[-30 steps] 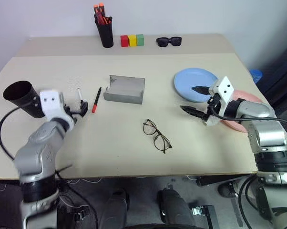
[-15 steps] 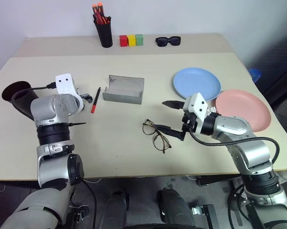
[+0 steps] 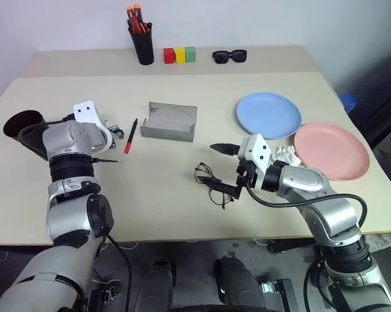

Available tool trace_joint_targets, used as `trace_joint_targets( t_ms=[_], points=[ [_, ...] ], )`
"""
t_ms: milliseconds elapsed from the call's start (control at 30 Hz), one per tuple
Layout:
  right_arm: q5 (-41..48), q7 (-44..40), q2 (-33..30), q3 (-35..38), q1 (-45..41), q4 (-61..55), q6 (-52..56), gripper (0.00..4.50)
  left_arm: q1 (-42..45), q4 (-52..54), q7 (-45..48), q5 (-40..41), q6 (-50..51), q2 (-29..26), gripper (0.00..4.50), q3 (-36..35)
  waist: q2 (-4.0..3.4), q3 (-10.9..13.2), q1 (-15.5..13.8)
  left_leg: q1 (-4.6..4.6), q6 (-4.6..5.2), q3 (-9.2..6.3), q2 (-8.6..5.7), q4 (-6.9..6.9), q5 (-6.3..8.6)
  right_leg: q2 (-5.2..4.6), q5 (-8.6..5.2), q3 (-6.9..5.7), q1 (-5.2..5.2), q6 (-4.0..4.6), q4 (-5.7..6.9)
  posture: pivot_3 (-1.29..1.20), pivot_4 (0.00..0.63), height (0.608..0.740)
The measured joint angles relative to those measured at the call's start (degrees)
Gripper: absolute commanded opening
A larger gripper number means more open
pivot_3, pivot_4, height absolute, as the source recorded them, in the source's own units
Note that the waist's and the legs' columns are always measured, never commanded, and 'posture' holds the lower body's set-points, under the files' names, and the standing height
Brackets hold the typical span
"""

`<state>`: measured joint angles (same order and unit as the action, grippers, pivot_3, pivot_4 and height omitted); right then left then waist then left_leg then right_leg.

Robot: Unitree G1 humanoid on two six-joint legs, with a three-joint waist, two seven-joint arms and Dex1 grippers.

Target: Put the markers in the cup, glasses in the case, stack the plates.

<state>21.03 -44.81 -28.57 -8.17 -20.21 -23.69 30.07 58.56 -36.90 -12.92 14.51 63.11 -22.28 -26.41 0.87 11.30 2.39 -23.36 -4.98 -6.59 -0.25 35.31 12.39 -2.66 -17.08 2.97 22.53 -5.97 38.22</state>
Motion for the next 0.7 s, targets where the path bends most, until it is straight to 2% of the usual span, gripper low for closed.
trace_joint_targets(
  t_ms=[200,233,367,467,567,700],
  points=[
    [0.01,0.41,0.02,-0.26,0.00,-0.08,0.00,4.50,0.49,-1.49,-1.25,-0.98,-0.27,-0.60,0.22,-0.01,0.01,0.00,-0.17,-0.01,0.00,0.00,-0.02,0.00,0.00,-0.02,0.00,0.00,-0.01,-0.01,-0.01,0.00,0.150,0.740],
    [0.03,0.42,0.04,-0.40,0.00,-0.08,0.00,4.50,0.51,-1.48,-1.23,-1.17,-0.38,-0.65,0.08,0.15,0.01,-0.01,-0.18,-0.01,0.00,0.00,-0.02,0.00,0.00,-0.02,0.00,0.00,-0.01,-0.01,-0.01,0.00,0.150,0.740],
    [0.06,0.45,0.18,-0.71,-0.04,-0.08,-0.01,4.50,-0.91,1.03,0.70,-0.67,-4.62,0.95,0.08,-0.11,0.02,-0.01,-0.14,-0.02,-0.02,0.00,-0.01,-0.01,-0.01,-0.02,0.00,0.00,0.01,-0.01,-0.01,0.00,0.150,0.740],
    [0.06,0.48,0.43,-0.97,-0.18,-0.08,-0.01,4.50,-2.45,6.53,4.61,3.74,-9.61,3.66,0.08,-3.17,0.04,0.00,-0.18,-0.06,-0.07,0.00,0.00,-0.02,-0.04,-0.03,0.01,0.00,0.06,-0.01,-0.01,0.00,0.150,0.740],
    [0.05,0.47,0.73,-1.26,-0.56,-0.03,-0.07,4.50,-5.34,14.11,8.03,4.60,-18.05,4.25,0.08,-2.06,0.04,0.00,0.16,-0.05,-0.13,0.02,0.01,-0.06,-0.08,-0.02,0.01,0.02,0.10,0.00,-0.01,0.00,0.150,0.740],
    [0.05,0.49,1.89,-1.67,-1.66,0.53,-0.39,4.50,-12.22,23.75,5.54,-3.46,-37.25,2.94,0.08,2.87,0.04,0.00,0.14,-0.02,-0.13,0.03,0.03,-0.10,-0.07,-0.01,0.01,0.05,0.11,0.00,-0.01,0.00,0.150,0.740]
  ],
)
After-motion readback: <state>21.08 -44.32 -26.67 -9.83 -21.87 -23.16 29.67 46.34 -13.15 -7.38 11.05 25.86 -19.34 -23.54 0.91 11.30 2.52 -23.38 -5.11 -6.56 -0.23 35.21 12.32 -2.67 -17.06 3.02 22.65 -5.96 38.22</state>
